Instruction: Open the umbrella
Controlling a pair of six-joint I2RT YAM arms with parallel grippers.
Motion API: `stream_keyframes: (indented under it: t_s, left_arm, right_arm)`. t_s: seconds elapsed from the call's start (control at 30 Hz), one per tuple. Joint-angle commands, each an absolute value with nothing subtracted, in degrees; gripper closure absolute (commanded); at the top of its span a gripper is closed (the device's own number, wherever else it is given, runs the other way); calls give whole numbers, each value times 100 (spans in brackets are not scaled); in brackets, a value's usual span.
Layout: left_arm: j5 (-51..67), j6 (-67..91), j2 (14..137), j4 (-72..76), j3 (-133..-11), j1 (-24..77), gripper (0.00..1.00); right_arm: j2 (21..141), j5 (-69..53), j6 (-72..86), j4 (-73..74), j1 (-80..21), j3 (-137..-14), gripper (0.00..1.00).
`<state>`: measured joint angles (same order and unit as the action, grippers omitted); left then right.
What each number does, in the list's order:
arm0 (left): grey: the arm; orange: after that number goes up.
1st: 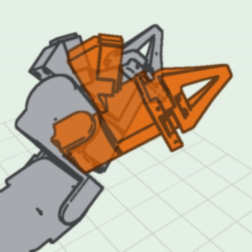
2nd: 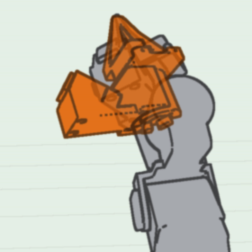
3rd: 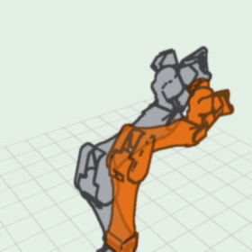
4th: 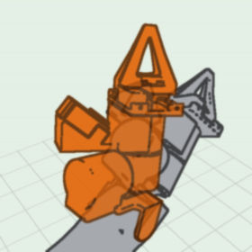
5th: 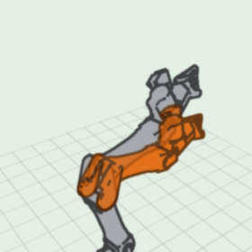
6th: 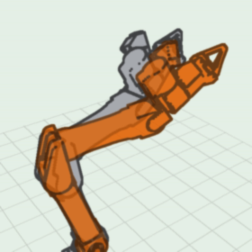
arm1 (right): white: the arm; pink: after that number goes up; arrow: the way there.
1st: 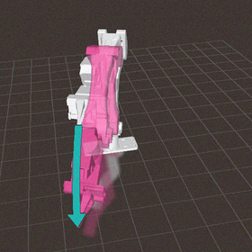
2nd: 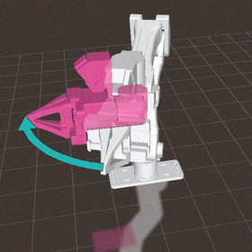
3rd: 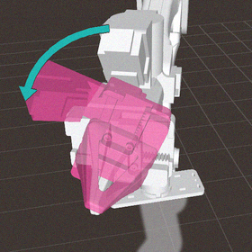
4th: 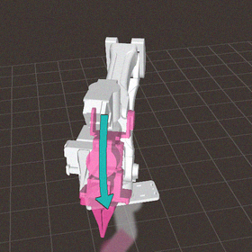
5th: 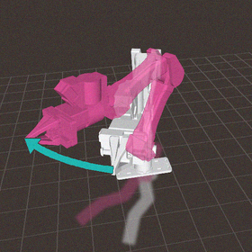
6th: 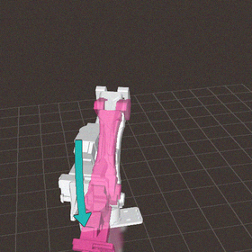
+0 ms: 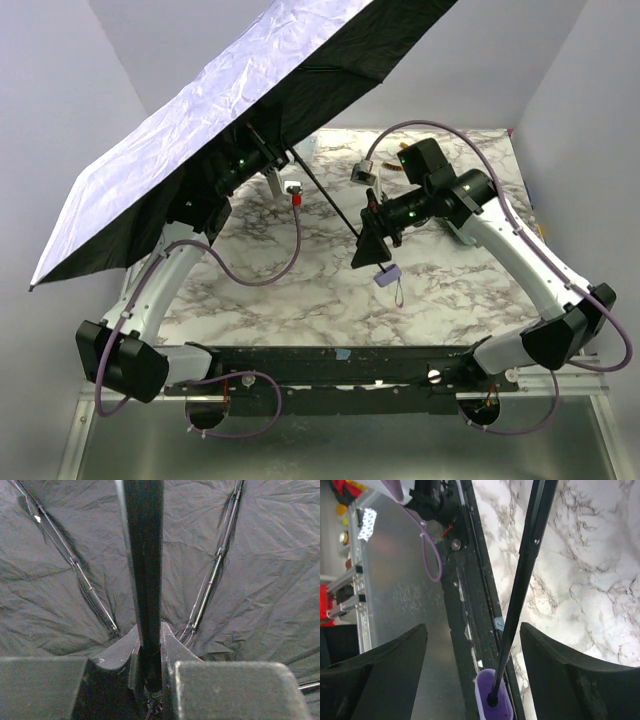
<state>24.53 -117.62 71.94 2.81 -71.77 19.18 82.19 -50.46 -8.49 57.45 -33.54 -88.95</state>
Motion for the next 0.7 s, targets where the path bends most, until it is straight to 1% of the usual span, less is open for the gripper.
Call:
stream_keyframes:
  t_s: [0.0,0.03,0.1,0.2,0.33,0.43,0.53,0.67]
  left_arm:
    - [2329,-12232,7265,837,-7513,1907,100]
    - [2316,-12257,7291,862,-7544,1907,100]
    - [2296,-12307,7349,1029,-7558,1907,100]
    - [2276,-12331,7417,1250,-7597,1898,100]
    - [2276,-12340,7504,1391,-7678,1881,100]
    - [2276,-12357,7589,1396,-7799,1856,100]
    - [2276,-12374,7679,1397,-7920,1812,100]
    - [2294,-12409,7758,1406,-8018,1736,100]
  right_arm:
    - [8464,-4866,-1532,6249,-3367,-8733,27]
    - [8505,-4745,-1613,6262,-3377,-8714,32]
    - [8587,-4388,-1626,6193,-3374,-8670,47]
    - [8656,-4046,-1764,6322,-3372,-8666,59]
    - [8656,-3993,-2013,6623,-3373,-8551,69]
    - [8606,-4039,-2220,6829,-3372,-8373,74]
    - [8501,-4059,-2383,6934,-3375,-8231,77]
    - [8385,-4057,-2484,7027,-3375,-8082,89]
